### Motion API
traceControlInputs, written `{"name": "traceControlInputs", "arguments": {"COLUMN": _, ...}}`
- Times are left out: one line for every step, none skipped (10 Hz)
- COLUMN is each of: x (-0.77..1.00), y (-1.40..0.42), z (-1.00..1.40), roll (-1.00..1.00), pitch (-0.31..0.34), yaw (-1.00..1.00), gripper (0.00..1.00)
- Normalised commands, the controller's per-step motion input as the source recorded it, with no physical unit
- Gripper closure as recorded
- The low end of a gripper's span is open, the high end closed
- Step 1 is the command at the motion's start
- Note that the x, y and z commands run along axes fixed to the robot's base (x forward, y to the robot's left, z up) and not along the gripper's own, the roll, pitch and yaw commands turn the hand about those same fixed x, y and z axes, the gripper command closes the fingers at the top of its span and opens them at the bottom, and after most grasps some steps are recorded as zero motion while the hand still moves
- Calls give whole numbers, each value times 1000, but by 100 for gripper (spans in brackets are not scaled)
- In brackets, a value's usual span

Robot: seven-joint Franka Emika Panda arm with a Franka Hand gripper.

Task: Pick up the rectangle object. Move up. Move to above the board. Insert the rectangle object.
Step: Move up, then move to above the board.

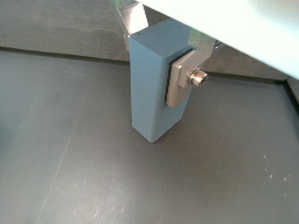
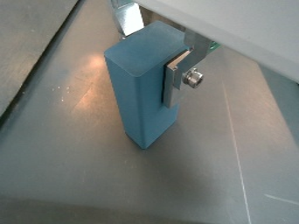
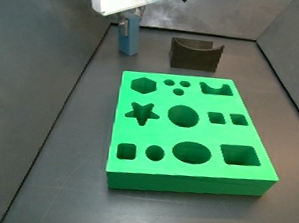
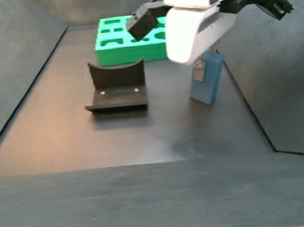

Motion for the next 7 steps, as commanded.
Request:
{"name": "traceControlInputs", "arguments": {"x": 0, "y": 0, "z": 833, "roll": 0, "pitch": 0, "yaw": 0, "gripper": 100}}
{"name": "traceControlInputs", "arguments": {"x": 34, "y": -28, "z": 814, "roll": 2, "pitch": 4, "yaw": -45, "gripper": 100}}
{"name": "traceControlInputs", "arguments": {"x": 7, "y": -21, "z": 685, "roll": 13, "pitch": 37, "yaw": -51, "gripper": 100}}
{"name": "traceControlInputs", "arguments": {"x": 0, "y": -6, "z": 556, "roll": 29, "pitch": 51, "yaw": -48, "gripper": 100}}
{"name": "traceControlInputs", "arguments": {"x": -6, "y": 8, "z": 415, "roll": 46, "pitch": 53, "yaw": -42, "gripper": 100}}
{"name": "traceControlInputs", "arguments": {"x": -10, "y": 11, "z": 268, "roll": 58, "pitch": 56, "yaw": -36, "gripper": 100}}
{"name": "traceControlInputs", "arguments": {"x": -28, "y": 275, "z": 1000, "roll": -473, "pitch": -59, "yaw": 101, "gripper": 100}}
